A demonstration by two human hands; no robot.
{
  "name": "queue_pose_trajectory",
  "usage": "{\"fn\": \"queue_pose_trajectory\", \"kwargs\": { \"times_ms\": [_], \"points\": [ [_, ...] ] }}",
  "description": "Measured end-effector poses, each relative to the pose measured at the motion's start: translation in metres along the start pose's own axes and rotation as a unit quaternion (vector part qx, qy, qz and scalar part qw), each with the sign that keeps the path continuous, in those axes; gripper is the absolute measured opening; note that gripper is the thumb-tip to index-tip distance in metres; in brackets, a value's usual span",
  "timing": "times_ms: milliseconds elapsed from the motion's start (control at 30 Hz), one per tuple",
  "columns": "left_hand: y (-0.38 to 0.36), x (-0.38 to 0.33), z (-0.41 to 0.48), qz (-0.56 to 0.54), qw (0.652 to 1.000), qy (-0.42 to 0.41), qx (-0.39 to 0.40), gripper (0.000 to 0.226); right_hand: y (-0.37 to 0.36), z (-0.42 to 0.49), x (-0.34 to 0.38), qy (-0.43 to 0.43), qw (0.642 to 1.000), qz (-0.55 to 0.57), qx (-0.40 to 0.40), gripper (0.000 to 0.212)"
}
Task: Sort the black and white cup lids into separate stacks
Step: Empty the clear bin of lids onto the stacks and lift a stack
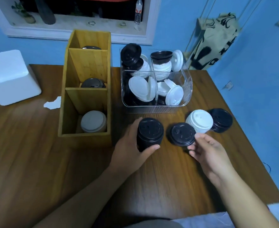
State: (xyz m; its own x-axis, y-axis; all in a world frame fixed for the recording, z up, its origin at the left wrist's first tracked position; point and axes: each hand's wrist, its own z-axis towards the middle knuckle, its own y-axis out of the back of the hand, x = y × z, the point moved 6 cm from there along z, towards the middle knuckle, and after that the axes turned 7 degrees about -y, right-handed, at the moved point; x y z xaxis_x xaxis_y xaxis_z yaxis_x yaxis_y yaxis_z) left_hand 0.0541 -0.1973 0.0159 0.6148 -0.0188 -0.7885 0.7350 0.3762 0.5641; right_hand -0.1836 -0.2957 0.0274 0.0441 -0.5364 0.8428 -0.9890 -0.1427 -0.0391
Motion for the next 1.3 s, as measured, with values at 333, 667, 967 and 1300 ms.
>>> {"fn": "queue_pose_trajectory", "kwargs": {
  "times_ms": [333,667,967,1300],
  "points": [
    [-0.001,0.000,0.000,-0.005,1.000,0.001,0.007,0.097,0.009,0.000,0.010,0.114,0.865,-0.478,-0.098,0.029],
    [0.003,-0.004,0.000,-0.001,1.000,-0.002,-0.014,0.099,-0.034,0.001,0.024,0.276,0.813,-0.513,-0.017,0.062],
    [0.003,-0.005,-0.001,-0.029,0.999,-0.009,-0.018,0.082,-0.115,-0.041,0.056,0.440,0.792,-0.422,0.026,0.060],
    [0.002,-0.001,-0.002,-0.050,0.999,0.014,-0.014,0.087,-0.126,-0.032,0.032,0.472,0.746,-0.470,0.004,0.061]
  ]
}}
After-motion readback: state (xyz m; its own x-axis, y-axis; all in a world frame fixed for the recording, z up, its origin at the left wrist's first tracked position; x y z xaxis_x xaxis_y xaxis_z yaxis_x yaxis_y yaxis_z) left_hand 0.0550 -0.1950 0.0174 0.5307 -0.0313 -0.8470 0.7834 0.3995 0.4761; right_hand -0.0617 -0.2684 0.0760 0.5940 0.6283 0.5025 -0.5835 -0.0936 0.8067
